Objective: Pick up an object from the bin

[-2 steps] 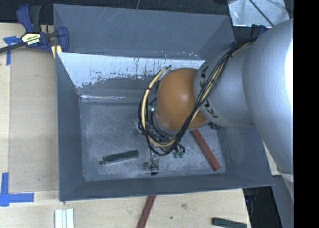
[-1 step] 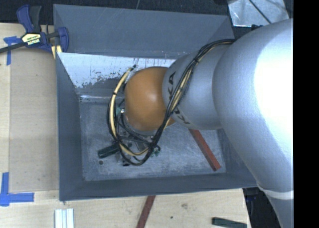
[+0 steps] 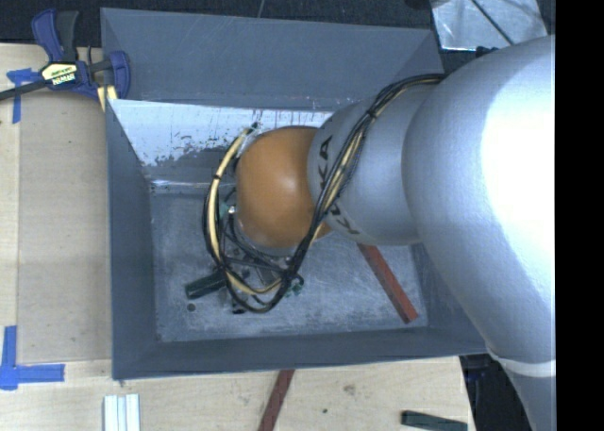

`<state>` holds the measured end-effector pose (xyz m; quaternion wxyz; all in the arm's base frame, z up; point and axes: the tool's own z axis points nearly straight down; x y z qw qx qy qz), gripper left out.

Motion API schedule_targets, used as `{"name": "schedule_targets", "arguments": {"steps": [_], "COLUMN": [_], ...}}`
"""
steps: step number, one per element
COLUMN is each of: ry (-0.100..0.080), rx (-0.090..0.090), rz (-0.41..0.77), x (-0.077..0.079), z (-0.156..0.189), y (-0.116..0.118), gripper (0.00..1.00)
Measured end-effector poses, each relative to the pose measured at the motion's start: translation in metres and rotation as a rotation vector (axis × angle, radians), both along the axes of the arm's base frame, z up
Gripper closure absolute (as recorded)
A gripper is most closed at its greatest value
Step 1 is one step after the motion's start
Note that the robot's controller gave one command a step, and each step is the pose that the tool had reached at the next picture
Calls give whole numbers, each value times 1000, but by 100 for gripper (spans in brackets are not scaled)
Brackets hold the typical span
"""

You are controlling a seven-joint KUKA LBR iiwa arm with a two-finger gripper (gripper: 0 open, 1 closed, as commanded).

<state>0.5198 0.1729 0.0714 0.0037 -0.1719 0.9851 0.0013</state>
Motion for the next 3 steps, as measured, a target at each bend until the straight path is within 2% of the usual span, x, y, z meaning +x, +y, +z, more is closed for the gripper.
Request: {"name": "schedule_targets", "arguments": {"steps": [1,2,3], "ry": [4,4,1], "rx": [-3,-3,-4], "rz": [-26,-26,284], "x": [-10,-10,44], "z": [119,119,142], "y": [2,2,-44], "gripper": [100,100,100]}}
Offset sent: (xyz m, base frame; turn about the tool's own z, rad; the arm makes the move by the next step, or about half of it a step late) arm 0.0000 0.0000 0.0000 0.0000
